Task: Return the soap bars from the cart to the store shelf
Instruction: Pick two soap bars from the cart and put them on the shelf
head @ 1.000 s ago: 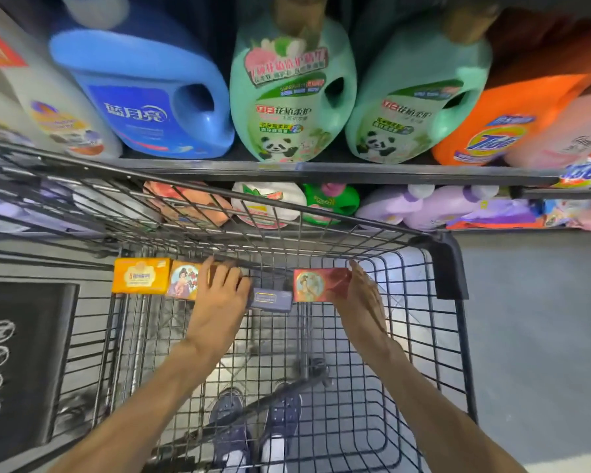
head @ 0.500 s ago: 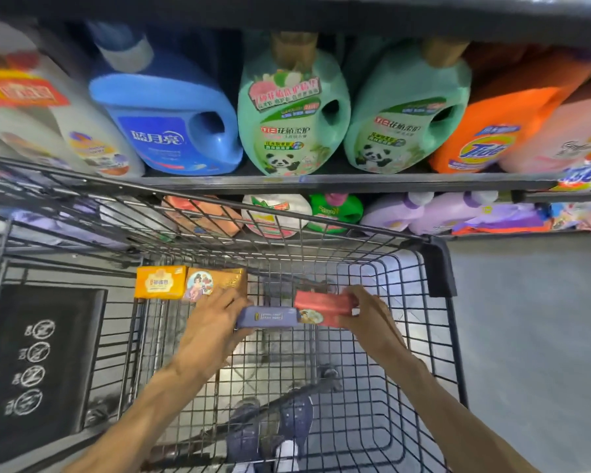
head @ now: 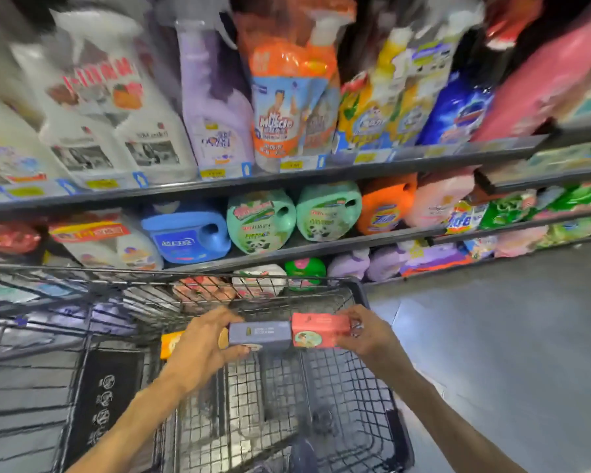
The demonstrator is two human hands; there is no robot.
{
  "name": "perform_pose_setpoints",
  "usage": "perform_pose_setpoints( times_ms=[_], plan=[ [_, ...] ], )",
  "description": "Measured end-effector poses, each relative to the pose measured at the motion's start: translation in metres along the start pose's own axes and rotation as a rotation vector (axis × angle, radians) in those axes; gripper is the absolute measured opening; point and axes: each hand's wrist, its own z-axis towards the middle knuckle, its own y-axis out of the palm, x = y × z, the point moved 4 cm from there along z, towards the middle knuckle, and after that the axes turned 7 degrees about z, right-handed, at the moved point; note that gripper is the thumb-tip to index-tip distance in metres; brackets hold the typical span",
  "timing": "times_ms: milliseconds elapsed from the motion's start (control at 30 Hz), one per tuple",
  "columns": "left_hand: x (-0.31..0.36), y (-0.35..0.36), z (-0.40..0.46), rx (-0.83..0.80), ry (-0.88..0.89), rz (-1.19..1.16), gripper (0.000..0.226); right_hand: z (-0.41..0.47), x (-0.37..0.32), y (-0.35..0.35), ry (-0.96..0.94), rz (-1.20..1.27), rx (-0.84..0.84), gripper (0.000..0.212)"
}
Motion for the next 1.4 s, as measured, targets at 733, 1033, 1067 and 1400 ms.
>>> perform_pose_setpoints(
  times_ms=[733,1033,1067,1400],
  plan=[
    [0.471,-0.107,0.056,-0.083,0.544,-0.171,0.049,-0.301,-0.061,-0.383,-0.185,0.206,0.576,0.043],
    [0.681,-0.024,0.102,-0.115,0.674,-0.183,0.048,-0.371,0.014,-0.573,-0.204,0.198,0.71,0.043],
    [0.701,-0.014,0.11,-0.123,0.683,-0.181,0.049,-0.378,0.018,-0.593,-0.203,0.198,0.717,0.043],
    [0.878,0.053,0.211,-0.192,0.811,-0.274,0.048,-0.397,0.058,-0.771,-0.193,0.209,0.877,0.04]
  ],
)
